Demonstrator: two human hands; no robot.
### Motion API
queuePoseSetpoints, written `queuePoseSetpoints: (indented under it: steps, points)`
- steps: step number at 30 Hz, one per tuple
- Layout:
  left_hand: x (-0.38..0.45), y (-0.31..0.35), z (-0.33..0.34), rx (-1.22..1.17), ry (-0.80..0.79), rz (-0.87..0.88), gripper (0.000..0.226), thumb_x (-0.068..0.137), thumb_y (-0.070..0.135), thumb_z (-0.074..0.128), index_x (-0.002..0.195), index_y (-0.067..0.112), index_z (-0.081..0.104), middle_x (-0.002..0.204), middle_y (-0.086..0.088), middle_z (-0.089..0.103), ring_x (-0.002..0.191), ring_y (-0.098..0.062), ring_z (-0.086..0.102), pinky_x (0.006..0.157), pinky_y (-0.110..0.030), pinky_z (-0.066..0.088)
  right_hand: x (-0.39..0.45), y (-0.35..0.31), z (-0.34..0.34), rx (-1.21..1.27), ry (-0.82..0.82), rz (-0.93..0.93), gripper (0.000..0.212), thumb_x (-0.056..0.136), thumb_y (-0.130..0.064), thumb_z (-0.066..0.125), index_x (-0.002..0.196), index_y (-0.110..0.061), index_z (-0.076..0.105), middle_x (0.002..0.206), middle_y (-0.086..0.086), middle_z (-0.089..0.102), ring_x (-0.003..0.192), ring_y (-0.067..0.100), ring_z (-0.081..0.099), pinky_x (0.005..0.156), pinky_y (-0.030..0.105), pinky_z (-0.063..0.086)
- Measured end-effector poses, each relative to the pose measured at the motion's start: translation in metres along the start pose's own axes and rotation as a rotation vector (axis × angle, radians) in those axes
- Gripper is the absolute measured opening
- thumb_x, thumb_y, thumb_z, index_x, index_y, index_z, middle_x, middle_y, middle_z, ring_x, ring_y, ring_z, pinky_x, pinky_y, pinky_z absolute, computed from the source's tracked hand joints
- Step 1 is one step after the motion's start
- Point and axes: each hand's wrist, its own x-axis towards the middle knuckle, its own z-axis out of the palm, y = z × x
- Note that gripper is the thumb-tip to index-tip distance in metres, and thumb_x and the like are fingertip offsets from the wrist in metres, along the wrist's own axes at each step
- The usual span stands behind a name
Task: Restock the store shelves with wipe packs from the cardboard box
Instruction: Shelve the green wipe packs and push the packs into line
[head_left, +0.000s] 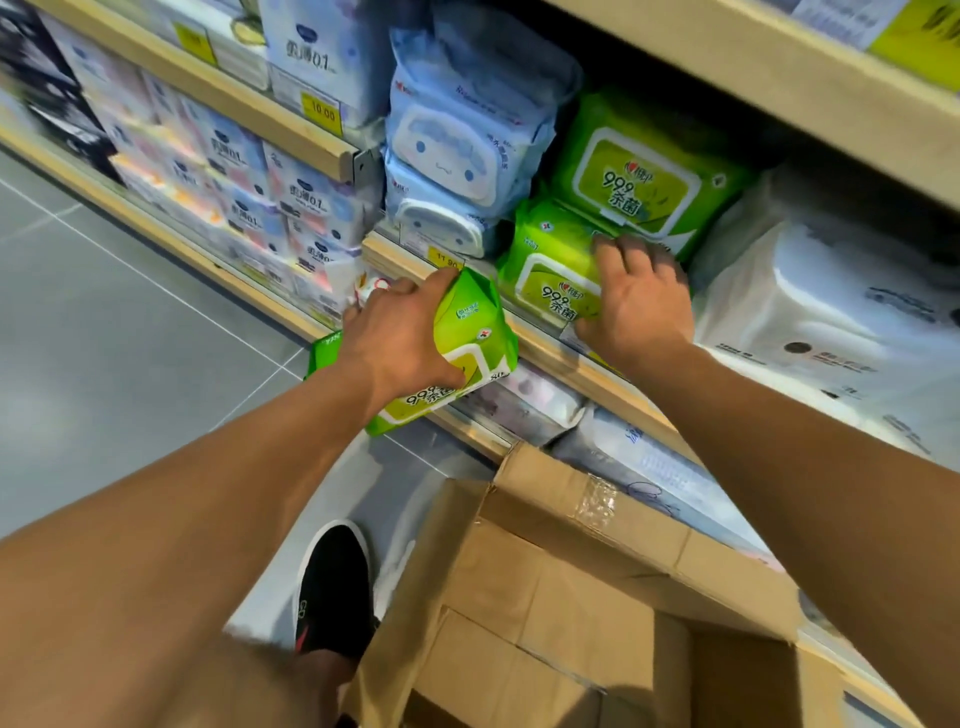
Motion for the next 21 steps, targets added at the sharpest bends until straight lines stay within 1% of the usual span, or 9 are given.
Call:
queuePoseSetpoints:
  steps: [5, 7, 10, 13, 15, 17, 19, 20, 21]
  points:
    - [-0.008, 0.024, -0.019, 0.041, 0.091, 0.014, 0.115, 0.05, 0.055, 0.082, 0.145, 0.04, 0.019, 0.128, -0.011, 0.051, 0.118, -0.037, 0.047, 0.093, -0.053, 0.039, -0.047, 0.017, -0.022, -0.011, 0.248, -0.165, 0.069, 0.074, -0.037, 0.067, 0.135, -0.012, 0.048, 0.133, 0.012, 0.049, 0.124, 0.038, 0.041, 0.107, 0.048, 0.032]
    - [-0.008, 0.042, -0.028, 0.058, 0.138, 0.056, 0.115, 0.05, 0.055, 0.082, 0.145, 0.039, 0.019, 0.13, -0.012, 0.05, 0.119, -0.038, 0.047, 0.093, -0.055, 0.04, -0.062, 0.029, -0.033, -0.025, 0.343, -0.182, 0.065, 0.071, -0.031, 0.065, 0.131, -0.01, 0.052, 0.129, 0.012, 0.053, 0.124, 0.038, 0.043, 0.108, 0.05, 0.032]
    - [-0.002, 0.08, -0.046, 0.098, 0.188, 0.165, 0.114, 0.051, 0.054, 0.082, 0.145, 0.039, 0.02, 0.128, -0.012, 0.051, 0.116, -0.039, 0.048, 0.094, -0.054, 0.041, -0.079, 0.051, -0.05, -0.071, 0.413, -0.115, 0.067, 0.067, -0.025, 0.068, 0.13, -0.01, 0.051, 0.133, 0.012, 0.05, 0.125, 0.038, 0.041, 0.108, 0.05, 0.028]
    - [0.012, 0.123, -0.062, 0.18, 0.224, 0.278, 0.112, 0.052, 0.052, 0.082, 0.144, 0.04, 0.02, 0.127, -0.011, 0.05, 0.115, -0.037, 0.048, 0.093, -0.051, 0.039, -0.09, 0.075, -0.062, -0.086, 0.369, 0.015, 0.073, 0.068, -0.031, 0.071, 0.133, -0.012, 0.046, 0.137, 0.013, 0.045, 0.122, 0.039, 0.04, 0.103, 0.05, 0.031]
    - [0.024, 0.153, -0.07, 0.236, 0.239, 0.333, 0.106, 0.053, 0.051, 0.082, 0.142, 0.035, 0.027, 0.127, -0.012, 0.05, 0.114, -0.037, 0.049, 0.093, -0.05, 0.039, -0.094, 0.089, -0.066, -0.067, 0.343, 0.103, 0.073, 0.068, -0.033, 0.072, 0.133, -0.012, 0.045, 0.135, 0.013, 0.045, 0.116, 0.039, 0.041, 0.099, 0.049, 0.035]
    - [0.038, 0.182, -0.076, 0.3, 0.239, 0.343, 0.091, 0.055, 0.05, 0.082, 0.134, 0.027, 0.042, 0.122, -0.014, 0.055, 0.113, -0.037, 0.05, 0.093, -0.049, 0.039, -0.096, 0.098, -0.067, -0.043, 0.324, 0.168, 0.072, 0.07, -0.033, 0.072, 0.134, -0.014, 0.046, 0.132, 0.013, 0.046, 0.112, 0.038, 0.042, 0.095, 0.048, 0.035]
    - [0.05, 0.205, -0.077, 0.368, 0.216, 0.335, 0.064, 0.061, 0.047, 0.08, 0.115, 0.02, 0.058, 0.113, -0.014, 0.061, 0.108, -0.035, 0.056, 0.093, -0.046, 0.041, -0.097, 0.103, -0.065, -0.023, 0.306, 0.196, 0.071, 0.073, -0.034, 0.071, 0.136, -0.014, 0.045, 0.13, 0.013, 0.046, 0.111, 0.038, 0.042, 0.094, 0.047, 0.035]
    - [0.058, 0.21, -0.071, 0.399, 0.184, 0.334, 0.052, 0.066, 0.045, 0.078, 0.107, 0.018, 0.061, 0.11, -0.013, 0.063, 0.106, -0.034, 0.058, 0.091, -0.044, 0.043, -0.098, 0.105, -0.064, -0.011, 0.297, 0.204, 0.07, 0.075, -0.035, 0.07, 0.137, -0.015, 0.043, 0.131, 0.013, 0.045, 0.111, 0.038, 0.042, 0.094, 0.047, 0.035]
    - [0.066, 0.213, -0.062, 0.435, 0.144, 0.331, 0.046, 0.071, 0.045, 0.074, 0.106, 0.018, 0.062, 0.111, -0.011, 0.063, 0.106, -0.032, 0.059, 0.092, -0.043, 0.044, -0.098, 0.106, -0.064, -0.003, 0.289, 0.21, 0.07, 0.077, -0.035, 0.069, 0.138, -0.015, 0.042, 0.132, 0.013, 0.044, 0.112, 0.038, 0.042, 0.095, 0.047, 0.034]
